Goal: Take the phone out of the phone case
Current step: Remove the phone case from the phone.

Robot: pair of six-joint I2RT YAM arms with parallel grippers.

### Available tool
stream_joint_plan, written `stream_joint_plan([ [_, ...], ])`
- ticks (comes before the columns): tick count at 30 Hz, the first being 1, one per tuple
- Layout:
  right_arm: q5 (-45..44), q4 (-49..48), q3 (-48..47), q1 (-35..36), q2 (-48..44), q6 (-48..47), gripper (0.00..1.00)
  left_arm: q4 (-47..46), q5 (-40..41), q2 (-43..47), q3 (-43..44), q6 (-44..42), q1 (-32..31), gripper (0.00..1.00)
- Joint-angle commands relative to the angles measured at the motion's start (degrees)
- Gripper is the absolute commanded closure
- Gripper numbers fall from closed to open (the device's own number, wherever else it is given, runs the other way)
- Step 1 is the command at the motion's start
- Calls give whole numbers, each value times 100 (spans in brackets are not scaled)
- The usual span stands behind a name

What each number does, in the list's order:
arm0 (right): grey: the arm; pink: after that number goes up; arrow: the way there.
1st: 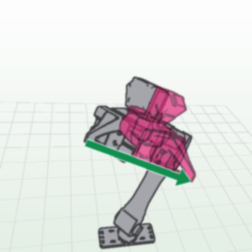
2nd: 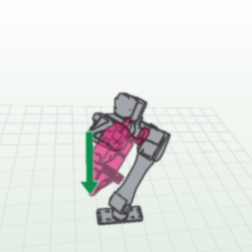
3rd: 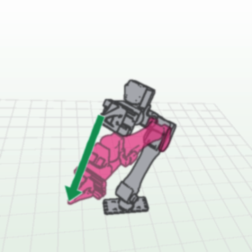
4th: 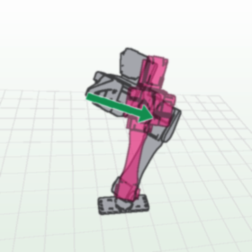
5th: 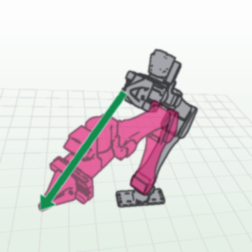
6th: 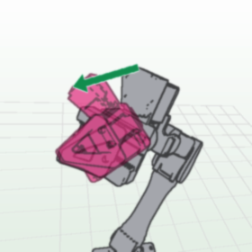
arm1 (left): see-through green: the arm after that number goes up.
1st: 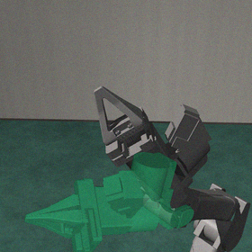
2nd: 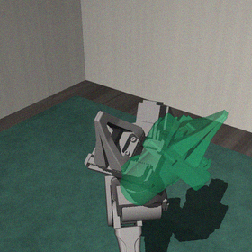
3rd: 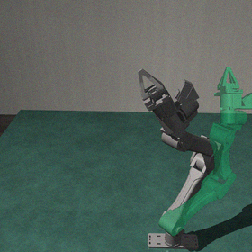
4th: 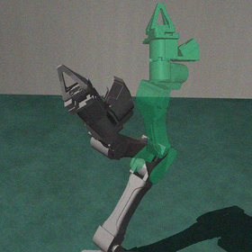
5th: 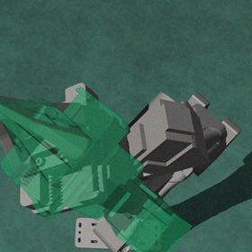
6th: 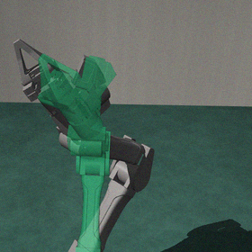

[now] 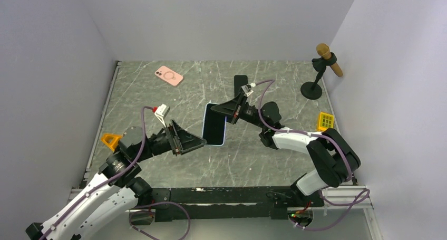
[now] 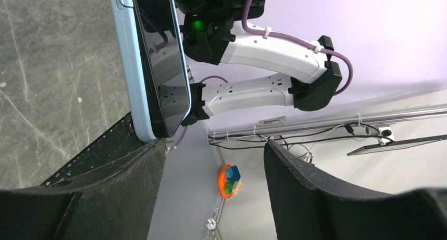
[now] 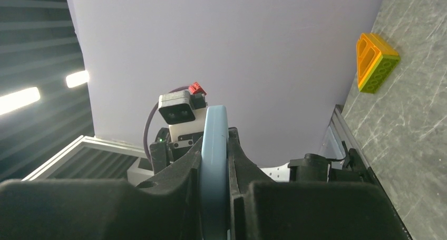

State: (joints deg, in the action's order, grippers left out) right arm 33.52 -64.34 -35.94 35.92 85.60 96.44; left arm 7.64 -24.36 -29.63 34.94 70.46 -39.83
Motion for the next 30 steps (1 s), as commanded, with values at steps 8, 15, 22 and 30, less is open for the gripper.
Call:
stream_joint_plan([
  [8, -55, -941, -231, 651, -45, 312, 100, -440, 477, -562, -105, 84, 35, 34],
  [15, -271, -920, -243, 904, -180, 278, 100, -577, 770, -600, -202, 123, 29, 43],
  [22, -247, 292, -392, 1081, -519, -688, 100, -972, 679, -717, -115, 123, 31, 67],
  [30, -116, 1802, -409, 1111, -1228, -1766, 71, -493, 949, -687, 274, -70, 76, 100],
])
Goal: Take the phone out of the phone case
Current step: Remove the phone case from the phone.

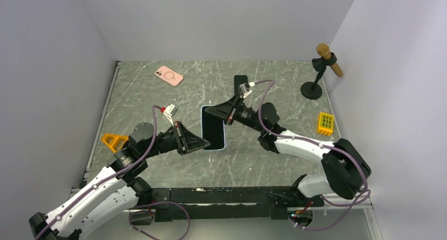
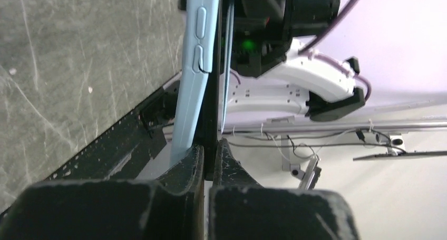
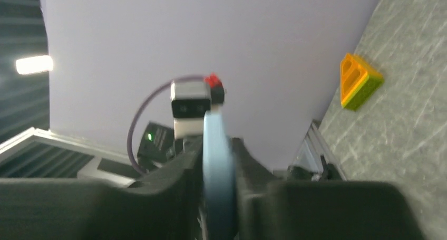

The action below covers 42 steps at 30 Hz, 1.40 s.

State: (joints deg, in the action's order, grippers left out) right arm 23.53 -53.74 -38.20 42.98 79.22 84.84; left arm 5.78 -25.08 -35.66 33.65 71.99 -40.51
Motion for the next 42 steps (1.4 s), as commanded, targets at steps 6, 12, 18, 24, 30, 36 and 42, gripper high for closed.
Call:
stream_joint_plan([
  [6, 569, 3329, -449, 337, -1469, -2255, 16, 280, 1299, -31, 831, 4, 218, 100],
  [12, -100, 4324, -243, 263, -2299, -2830, 7, 399, 1365, 195, 762, 592, 315, 100],
  [18, -398, 3057, -4, 733, -1843, -2410, 39, -526, 1523, 509, 200, 1439, 312, 100],
  [24, -1039, 2377, 10, 1019, -1633, -2391, 43, -716, 1569, 589, 88, 1816, 308, 100],
  [30, -1631, 2142, 12, 1239, -1394, -2304, 57, -898, 1670, 633, -50, 2118, 308, 100],
  [36, -2333, 1744, 220, 1276, -1297, -2168, 60, -1301, 1698, 559, -148, 2351, 309, 100],
  [42, -3258, 1572, 57, 1444, -1071, -2316, 64, -1371, 1759, 533, -148, 2430, 214, 100],
])
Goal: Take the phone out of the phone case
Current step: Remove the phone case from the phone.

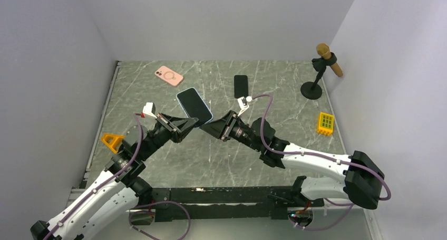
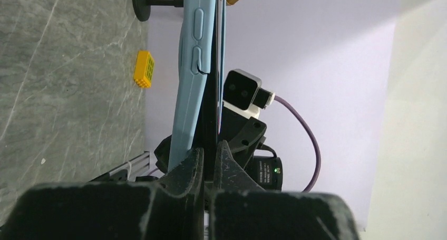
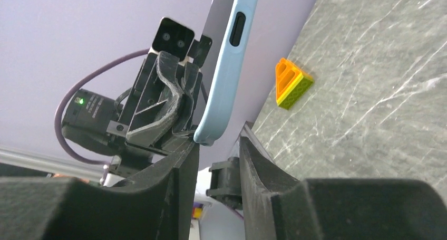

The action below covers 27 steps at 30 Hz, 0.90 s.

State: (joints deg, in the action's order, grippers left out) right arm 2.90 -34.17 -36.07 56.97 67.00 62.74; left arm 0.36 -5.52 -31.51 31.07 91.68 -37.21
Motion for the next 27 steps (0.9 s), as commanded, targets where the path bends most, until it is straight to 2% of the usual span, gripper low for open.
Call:
stream_joint_plan([
  [1, -1390, -348, -207, 114, 191, -135, 65, -847, -169, 127, 104, 484, -127, 100],
  [8, -2509, -668, -463, 453, 669, -338, 77, -1215, -185, -23, 76, 648, -149, 100],
  [12, -2933, -171, -745, 489, 955, -116, 99, -1352, -180, -126, 131, 672, -156, 100],
  [18, -3707, 854, -695, 461, 887, 481, 100, -1343, -153, -101, 200, 680, -165, 100],
  [23, -3765, 1516, -245, 197, 547, 1062, 100, -525, 80, 264, 340, 482, -171, 100],
  [27, -3847, 1783, -76, 134, 373, 1191, 100, -368, 372, 543, 176, 480, -166, 100],
])
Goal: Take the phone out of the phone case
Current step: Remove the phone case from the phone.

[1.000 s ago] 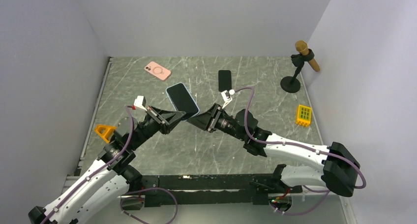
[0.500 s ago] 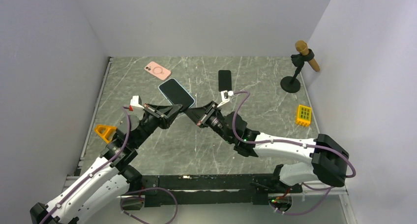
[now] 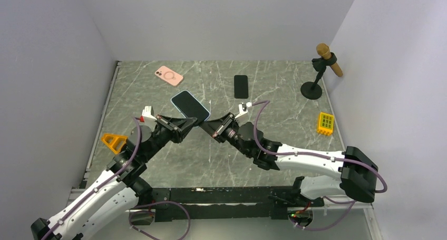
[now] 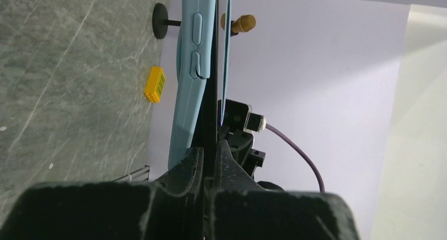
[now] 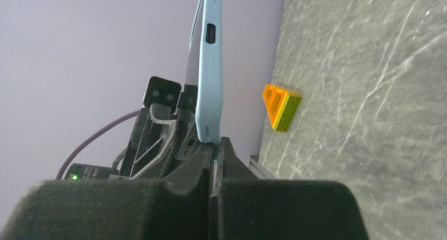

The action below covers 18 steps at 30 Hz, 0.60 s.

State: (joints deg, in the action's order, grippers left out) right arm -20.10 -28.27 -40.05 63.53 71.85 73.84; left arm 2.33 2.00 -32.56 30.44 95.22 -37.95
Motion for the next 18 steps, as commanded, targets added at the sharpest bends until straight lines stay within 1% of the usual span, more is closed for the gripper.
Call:
stream_joint_plan([
  [1, -1583, 1241, 321, -524, -131, 64, 100, -590, -347, 666, 199, 143, -95, 100],
  [7, -1817, 1772, 393, -407, -172, 291, 100, -996, -218, 632, 153, 143, -97, 100],
  [8, -1805, 1776, 450, -399, -148, 342, 100, -1070, -47, 612, 159, 142, -93, 100],
  [11, -1734, 1700, 498, -277, 32, 406, 100, -1499, 118, 509, 113, 191, -91, 100],
  [14, -1778, 1660, 547, -91, 188, 498, 100, -1849, 156, 324, 67, 273, -89, 100],
  [18, -1804, 1622, 659, -10, 235, 288, 100, -2071, 101, 123, 177, 259, -91, 100],
])
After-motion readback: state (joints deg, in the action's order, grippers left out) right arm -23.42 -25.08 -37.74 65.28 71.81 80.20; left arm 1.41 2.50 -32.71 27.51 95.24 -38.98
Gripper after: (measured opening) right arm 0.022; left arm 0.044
